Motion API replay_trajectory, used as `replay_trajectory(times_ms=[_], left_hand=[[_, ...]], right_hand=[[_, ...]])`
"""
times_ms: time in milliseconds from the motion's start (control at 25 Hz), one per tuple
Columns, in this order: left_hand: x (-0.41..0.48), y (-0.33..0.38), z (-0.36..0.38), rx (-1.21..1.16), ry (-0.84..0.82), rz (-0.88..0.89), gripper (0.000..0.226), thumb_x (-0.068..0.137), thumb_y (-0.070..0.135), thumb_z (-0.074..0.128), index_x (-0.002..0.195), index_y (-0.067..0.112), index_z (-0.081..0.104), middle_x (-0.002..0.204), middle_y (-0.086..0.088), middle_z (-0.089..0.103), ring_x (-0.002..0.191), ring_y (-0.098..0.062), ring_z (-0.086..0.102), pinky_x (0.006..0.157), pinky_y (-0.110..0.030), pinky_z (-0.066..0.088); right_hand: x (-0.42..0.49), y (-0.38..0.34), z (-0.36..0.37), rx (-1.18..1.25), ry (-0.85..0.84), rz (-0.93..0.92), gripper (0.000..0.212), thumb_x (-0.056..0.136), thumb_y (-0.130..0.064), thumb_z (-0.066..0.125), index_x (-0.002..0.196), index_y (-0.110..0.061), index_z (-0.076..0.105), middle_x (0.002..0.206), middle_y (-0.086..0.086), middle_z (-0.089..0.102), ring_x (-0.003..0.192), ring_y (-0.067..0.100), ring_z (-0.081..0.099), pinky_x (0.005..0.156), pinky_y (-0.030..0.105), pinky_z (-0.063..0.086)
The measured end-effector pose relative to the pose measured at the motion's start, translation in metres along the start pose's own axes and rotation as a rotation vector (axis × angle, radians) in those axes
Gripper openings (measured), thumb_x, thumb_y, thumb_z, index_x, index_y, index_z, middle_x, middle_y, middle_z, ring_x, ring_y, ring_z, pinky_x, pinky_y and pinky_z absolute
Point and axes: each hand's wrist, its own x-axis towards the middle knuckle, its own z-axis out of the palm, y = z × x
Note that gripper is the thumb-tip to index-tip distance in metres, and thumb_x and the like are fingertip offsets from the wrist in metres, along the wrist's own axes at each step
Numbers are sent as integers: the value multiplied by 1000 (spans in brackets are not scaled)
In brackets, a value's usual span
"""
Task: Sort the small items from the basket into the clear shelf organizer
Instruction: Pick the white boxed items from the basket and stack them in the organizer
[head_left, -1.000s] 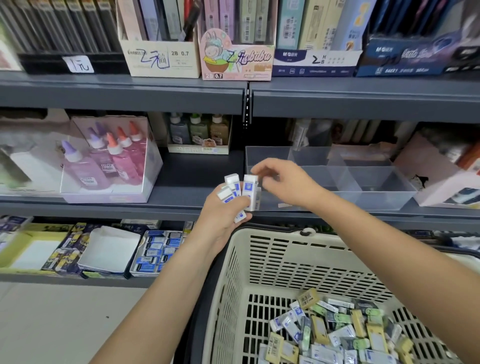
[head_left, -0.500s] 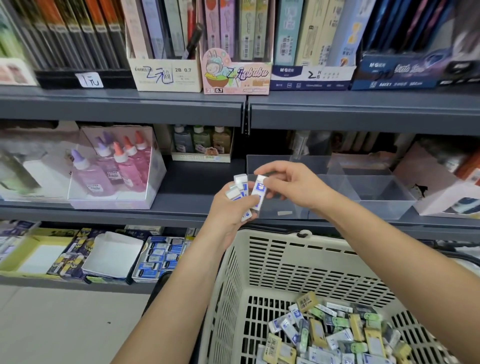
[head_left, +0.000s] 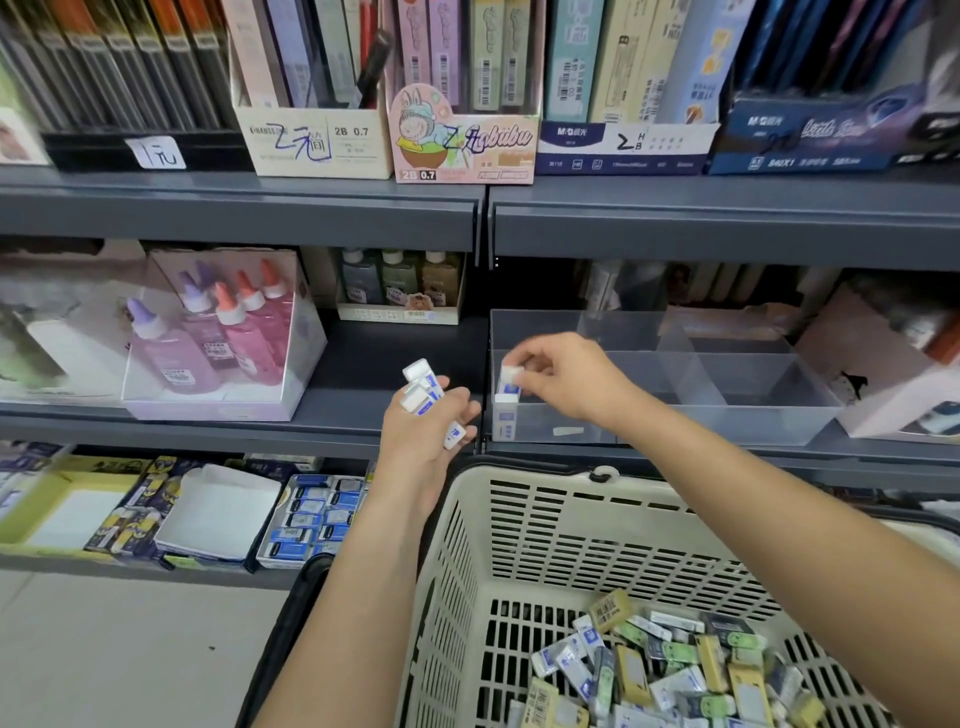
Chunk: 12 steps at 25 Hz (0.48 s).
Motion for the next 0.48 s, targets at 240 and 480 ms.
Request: replay_trajectory(times_ms=[240, 480], left_hand=[[0, -1, 1, 100, 28, 47, 15, 87, 2, 59, 100, 11, 59, 85, -2, 66, 77, -13, 69, 54, -18, 50], [-9, 0, 5, 229, -79, 73, 20, 84, 5, 65, 99, 19, 61, 83, -1, 73, 75, -13, 72, 54, -19, 52]], right_hand=[[0, 2, 4, -22, -115, 11, 21, 93, -21, 52, 108, -20, 67, 107, -2, 68, 97, 11, 61, 86, 26, 47], [-11, -21, -8, 281, 13, -82, 18, 90, -30, 56, 91, -19, 70, 87, 1, 71, 79, 15, 67, 78, 39, 56]])
